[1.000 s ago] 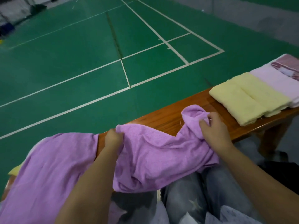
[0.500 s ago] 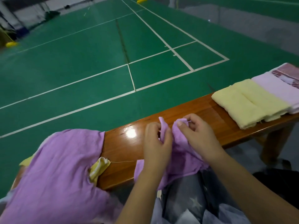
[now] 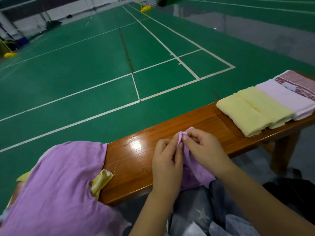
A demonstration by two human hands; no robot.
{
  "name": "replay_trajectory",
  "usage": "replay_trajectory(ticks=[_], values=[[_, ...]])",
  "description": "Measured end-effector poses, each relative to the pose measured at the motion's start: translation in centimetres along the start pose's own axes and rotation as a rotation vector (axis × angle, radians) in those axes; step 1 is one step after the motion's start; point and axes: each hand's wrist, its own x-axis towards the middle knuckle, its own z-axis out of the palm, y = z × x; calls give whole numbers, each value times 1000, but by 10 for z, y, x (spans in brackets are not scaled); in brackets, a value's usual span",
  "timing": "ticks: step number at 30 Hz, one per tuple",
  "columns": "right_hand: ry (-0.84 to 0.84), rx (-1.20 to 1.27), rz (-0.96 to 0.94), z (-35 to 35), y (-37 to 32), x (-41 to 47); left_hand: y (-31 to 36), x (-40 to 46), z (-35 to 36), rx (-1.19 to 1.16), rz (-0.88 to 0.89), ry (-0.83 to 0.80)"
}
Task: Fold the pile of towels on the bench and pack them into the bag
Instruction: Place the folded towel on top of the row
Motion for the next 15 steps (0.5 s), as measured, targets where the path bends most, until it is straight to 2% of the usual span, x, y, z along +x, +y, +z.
replay_trajectory(ticks=[7, 10, 11, 13, 15], values=[[-109, -96, -16, -7, 3, 4, -2, -7, 5, 15, 48, 0], [-157, 7, -44, -12, 1, 3, -5, -6, 4, -106, 25, -129], [-142, 8, -60, -15, 2, 4, -6, -6, 2, -195, -17, -212], [-126, 15, -74, -24, 4, 5, -3, -2, -8, -445, -209, -342], [-150, 48, -78, -32, 3, 6, -9, 6, -16, -578, -362, -301]])
